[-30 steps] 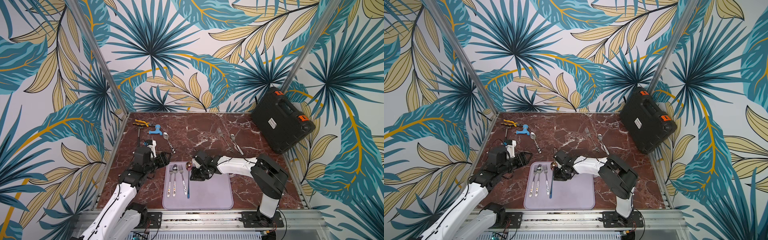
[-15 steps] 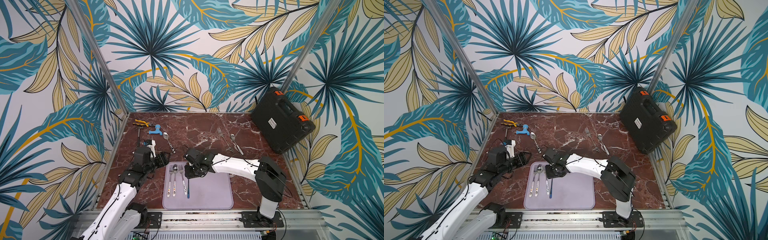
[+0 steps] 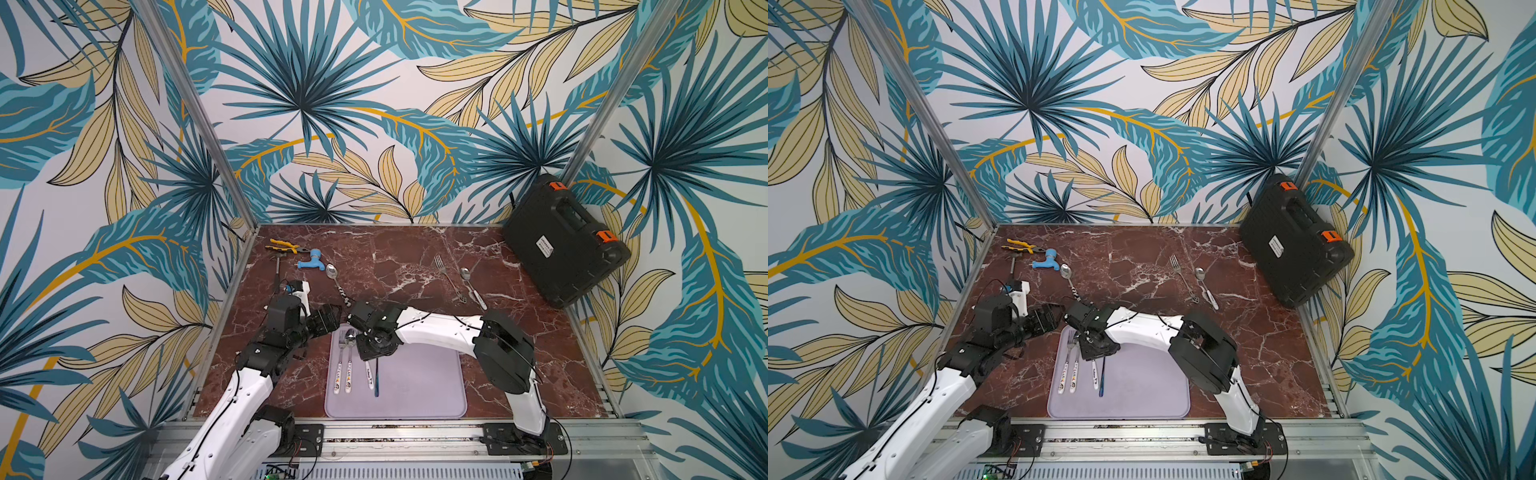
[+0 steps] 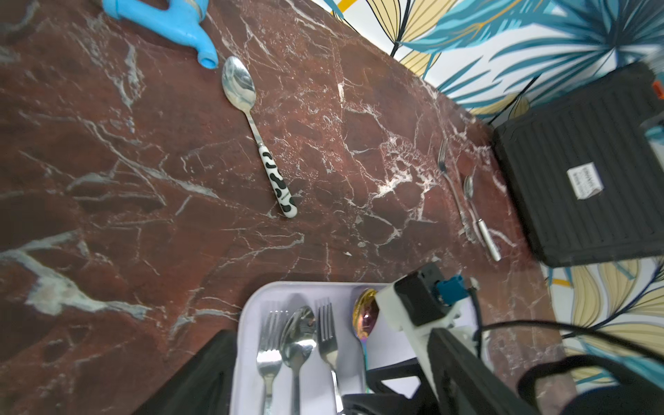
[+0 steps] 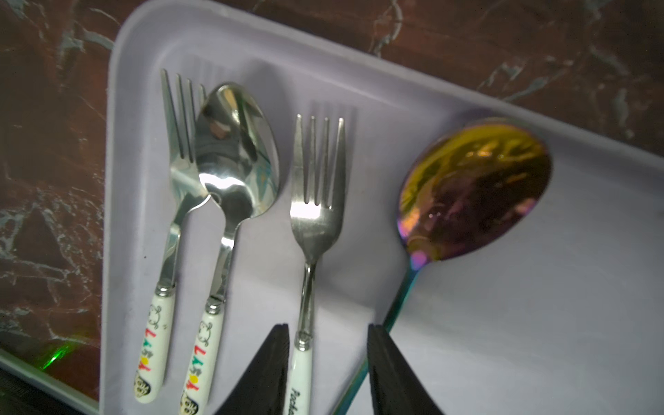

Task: Set the spoon and fork side by side
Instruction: Adjust the fork on the tray.

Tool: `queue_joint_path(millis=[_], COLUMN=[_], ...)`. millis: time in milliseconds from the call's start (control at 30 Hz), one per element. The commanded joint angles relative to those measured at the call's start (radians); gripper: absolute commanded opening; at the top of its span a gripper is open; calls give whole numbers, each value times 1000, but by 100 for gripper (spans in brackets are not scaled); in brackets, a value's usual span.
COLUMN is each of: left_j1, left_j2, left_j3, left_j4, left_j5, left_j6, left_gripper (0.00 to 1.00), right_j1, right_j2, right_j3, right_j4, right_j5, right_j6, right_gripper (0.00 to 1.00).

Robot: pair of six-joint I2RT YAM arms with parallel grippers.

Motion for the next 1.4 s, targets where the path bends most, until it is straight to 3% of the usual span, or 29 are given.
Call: queue_joint_path(millis=[0,733,967,1367], left_j1=[5,-2,-1,-1], left_j2=[-22,-29,-28,-24], left_j3=[-22,-8,25,20], left_j4=[14,-33,-107,-94], left_j5=[-5,-67,-162,-144], left_j6=[20,16,4,3], left_gripper=[100,100,100,100], right_j1=[9,23,23,23], right_j2=[37,126,112,61], right_j3=[32,83,64,-13], right_j4=[-55,-80,-89,-18], right_j5=[32,62,93,89], right_j6=[-5,38,63,131], right_gripper=[42,39,38,34])
